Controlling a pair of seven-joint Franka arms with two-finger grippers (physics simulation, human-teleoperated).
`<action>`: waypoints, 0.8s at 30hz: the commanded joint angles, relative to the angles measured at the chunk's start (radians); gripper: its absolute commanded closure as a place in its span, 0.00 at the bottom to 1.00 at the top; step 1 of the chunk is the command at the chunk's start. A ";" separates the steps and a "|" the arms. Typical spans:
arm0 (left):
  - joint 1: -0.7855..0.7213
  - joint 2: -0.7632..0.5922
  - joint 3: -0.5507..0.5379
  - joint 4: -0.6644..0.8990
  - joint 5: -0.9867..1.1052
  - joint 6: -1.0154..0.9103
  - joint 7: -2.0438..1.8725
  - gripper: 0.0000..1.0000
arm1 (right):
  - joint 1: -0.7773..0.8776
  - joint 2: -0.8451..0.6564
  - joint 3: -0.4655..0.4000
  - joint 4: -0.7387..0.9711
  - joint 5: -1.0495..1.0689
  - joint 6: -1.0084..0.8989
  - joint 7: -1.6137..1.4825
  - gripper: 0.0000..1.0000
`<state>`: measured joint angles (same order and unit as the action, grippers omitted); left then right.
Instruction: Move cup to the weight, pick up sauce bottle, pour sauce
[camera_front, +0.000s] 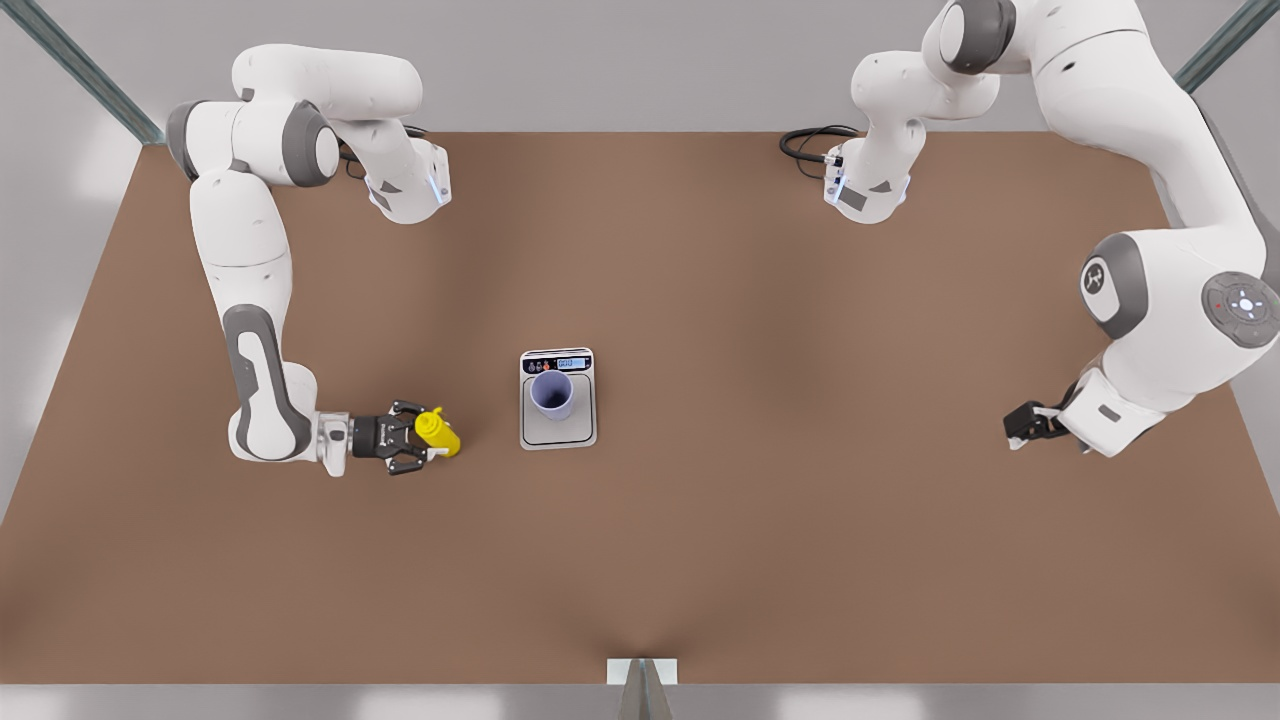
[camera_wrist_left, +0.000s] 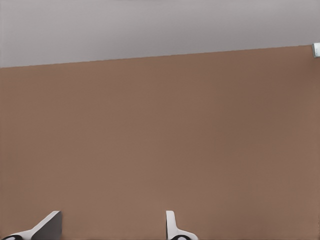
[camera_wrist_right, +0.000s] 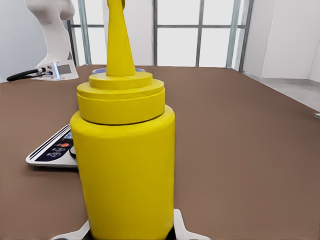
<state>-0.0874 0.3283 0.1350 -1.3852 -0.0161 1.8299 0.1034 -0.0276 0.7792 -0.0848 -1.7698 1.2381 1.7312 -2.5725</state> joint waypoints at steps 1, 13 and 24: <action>0.000 0.000 0.000 0.000 0.001 0.000 -0.001 0.00 | 0.000 0.000 0.000 0.000 0.007 0.001 -0.002 0.30; -0.003 0.003 -0.005 0.012 0.007 0.002 -0.008 0.00 | -0.006 0.002 0.000 0.001 0.007 -0.007 -0.001 0.18; -0.002 0.006 -0.003 0.014 0.007 0.003 -0.010 0.00 | -0.009 0.003 0.000 0.001 0.006 -0.010 -0.002 0.00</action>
<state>-0.0890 0.3345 0.1319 -1.3718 -0.0097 1.8331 0.0936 -0.0405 0.7824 -0.0844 -1.7699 1.2441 1.7203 -2.5740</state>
